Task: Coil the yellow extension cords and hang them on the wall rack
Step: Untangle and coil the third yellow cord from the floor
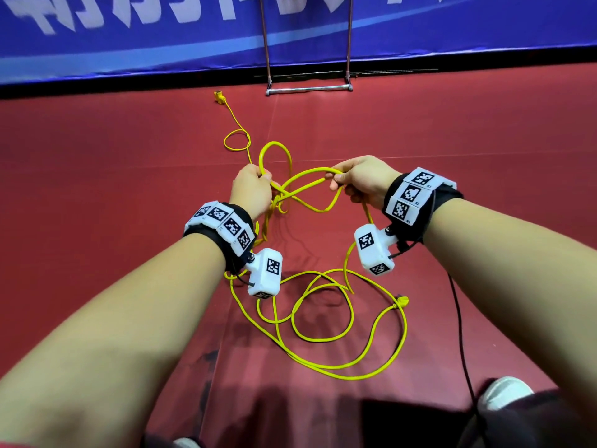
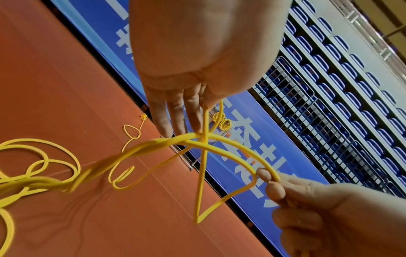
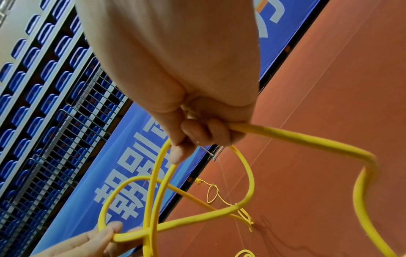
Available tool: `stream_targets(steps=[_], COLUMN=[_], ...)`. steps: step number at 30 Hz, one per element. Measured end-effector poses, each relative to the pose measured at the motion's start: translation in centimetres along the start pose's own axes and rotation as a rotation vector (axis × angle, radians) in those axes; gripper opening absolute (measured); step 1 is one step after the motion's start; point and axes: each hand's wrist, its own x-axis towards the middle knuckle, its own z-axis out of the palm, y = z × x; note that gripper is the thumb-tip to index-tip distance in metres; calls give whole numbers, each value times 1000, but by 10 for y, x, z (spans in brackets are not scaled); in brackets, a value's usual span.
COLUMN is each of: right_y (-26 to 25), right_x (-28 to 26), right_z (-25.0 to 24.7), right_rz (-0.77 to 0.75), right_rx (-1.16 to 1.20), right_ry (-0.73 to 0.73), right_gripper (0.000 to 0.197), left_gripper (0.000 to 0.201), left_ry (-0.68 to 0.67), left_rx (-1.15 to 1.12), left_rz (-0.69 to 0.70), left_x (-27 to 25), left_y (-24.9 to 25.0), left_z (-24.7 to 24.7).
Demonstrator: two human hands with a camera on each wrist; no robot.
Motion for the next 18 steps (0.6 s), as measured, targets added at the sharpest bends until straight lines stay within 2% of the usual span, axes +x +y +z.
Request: stream_targets(steps=[3,9,11,18], right_y=[1,13,15,7], right_x=[2,7,6,0], right_z=[1,-12,-13,-8], right_rz=[11,62,56,-34], right_rx=[15,42,45,47], right_ry=[65,220,212,114], right_gripper=[25,27,28,23], left_gripper=[19,19,13,16], left_ry=[31,44,19,-52], left_rx=[-41,-235,-294,-308], left_rz=[-58,-173,-166,-96], left_x=[9,-18,-23,-25], left_y=[-9,18,21,25], left_z=[1,-10,-10,-13])
